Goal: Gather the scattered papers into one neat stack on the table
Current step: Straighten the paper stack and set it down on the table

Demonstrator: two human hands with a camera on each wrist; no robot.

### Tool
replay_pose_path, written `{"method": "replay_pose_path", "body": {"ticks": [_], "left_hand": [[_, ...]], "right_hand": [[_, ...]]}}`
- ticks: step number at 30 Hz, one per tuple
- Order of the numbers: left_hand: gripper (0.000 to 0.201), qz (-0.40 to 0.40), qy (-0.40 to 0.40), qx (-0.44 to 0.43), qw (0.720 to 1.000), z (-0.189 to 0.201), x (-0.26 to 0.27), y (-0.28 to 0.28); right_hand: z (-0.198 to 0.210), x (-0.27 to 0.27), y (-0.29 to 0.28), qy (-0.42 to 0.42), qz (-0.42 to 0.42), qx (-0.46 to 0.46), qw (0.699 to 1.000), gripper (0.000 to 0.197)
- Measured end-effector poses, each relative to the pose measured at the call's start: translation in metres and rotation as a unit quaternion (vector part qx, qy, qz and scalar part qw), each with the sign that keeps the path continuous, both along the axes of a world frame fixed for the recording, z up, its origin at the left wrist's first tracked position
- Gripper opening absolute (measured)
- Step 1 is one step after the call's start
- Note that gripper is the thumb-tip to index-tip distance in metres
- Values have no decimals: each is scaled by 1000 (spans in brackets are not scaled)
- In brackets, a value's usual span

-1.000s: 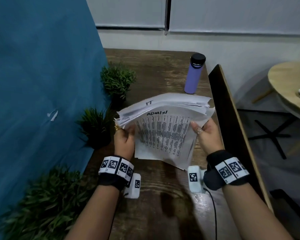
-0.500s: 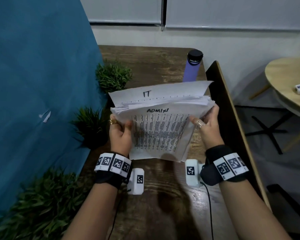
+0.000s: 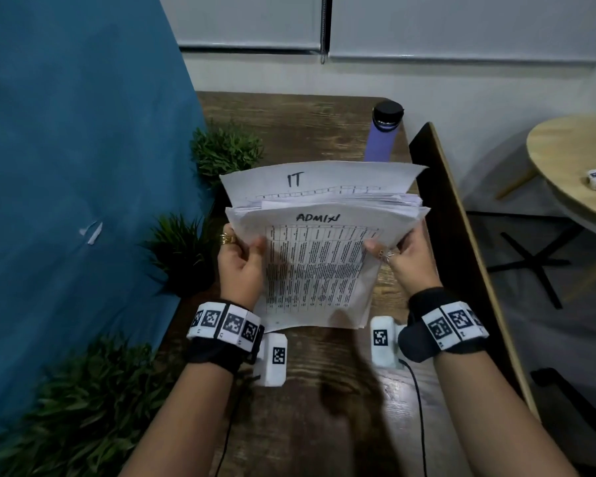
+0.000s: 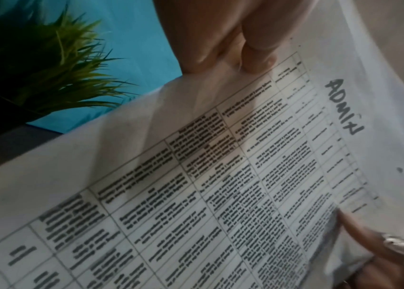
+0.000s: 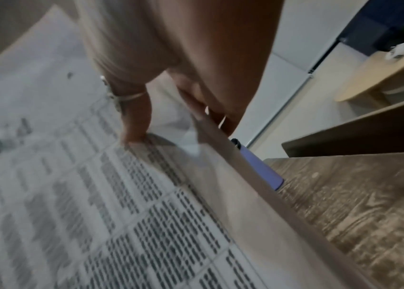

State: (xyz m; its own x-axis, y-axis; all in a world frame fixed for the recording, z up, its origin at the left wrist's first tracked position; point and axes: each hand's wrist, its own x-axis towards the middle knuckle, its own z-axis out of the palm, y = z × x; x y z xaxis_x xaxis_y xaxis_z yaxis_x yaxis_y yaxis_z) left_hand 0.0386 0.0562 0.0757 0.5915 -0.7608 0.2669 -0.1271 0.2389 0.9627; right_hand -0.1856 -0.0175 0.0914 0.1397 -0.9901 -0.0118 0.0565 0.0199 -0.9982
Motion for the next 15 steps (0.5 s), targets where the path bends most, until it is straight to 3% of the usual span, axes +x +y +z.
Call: {"method": "replay_pose_path", "body": {"ticks": [5,8,10,13,15], "left_hand": [[19,0,-13,-34,999,16,-6,-2],[28,6,-65,-69,995,27,-9,-3],[34,-13,-90,-85,992,26,-8,1],[55,-51,-138,-47,988,13,-8,7],[50,-50,-175,-14,983,2,-9,10]], "right_hand": [[15,10,4,-29,-89,-25,995,21],[33,7,10,-79,-112,-77,988,29],[30,0,14,-109,-77,-77,988,34],[10,-4,23,-61,7,-24,998,53],[-3,-2,27,-32,15,-2,999,54]]}}
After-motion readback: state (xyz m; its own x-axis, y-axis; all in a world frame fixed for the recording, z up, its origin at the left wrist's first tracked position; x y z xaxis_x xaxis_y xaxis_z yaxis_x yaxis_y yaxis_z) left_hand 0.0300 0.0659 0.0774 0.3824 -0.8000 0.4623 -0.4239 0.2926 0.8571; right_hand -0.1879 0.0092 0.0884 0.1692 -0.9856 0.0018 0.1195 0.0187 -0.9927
